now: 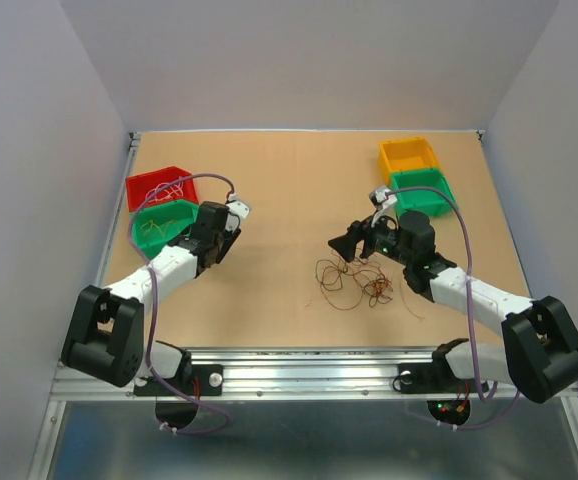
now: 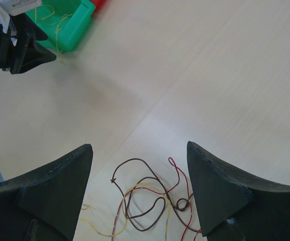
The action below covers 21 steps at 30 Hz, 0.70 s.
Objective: Untangle the cables
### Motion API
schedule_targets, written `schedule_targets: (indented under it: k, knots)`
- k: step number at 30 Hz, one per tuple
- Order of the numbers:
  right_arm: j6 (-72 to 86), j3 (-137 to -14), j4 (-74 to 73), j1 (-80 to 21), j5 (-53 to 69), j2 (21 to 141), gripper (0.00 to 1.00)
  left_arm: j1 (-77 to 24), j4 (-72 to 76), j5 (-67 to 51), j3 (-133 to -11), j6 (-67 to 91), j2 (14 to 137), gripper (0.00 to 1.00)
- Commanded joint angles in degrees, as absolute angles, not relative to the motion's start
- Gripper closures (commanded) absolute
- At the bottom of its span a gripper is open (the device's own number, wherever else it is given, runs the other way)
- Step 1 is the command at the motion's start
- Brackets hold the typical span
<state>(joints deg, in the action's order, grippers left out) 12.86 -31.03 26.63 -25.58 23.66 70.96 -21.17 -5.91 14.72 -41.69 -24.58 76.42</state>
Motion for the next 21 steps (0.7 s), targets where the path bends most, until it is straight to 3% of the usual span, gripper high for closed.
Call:
schedule_targets:
  k: [1,9,17,21]
  knots:
    - [12.5,-31.5,29.9,-25.8,24.6,70.7,0.2,-21.4,-4.9,16.8,-41.1,-22.3,78.8,0.46]
    - [12.7,-31.6,30.1,-25.8,25.1,70.9,0.2,-22.2,3.1,24.7,-39.7,-24.1,80.1,0.49]
    - [12.5,-31.7,30.2,-25.8,25.2,71.5,0.2,-24.4,4.7,22.0,-38.1,-35.1,81.6,0.41]
    - [12.5,-31.6,30.2,-25.9,25.4,71.5,0.2,-25.0,8.5,27.6,-36.3,-40.1,82.9,0.39]
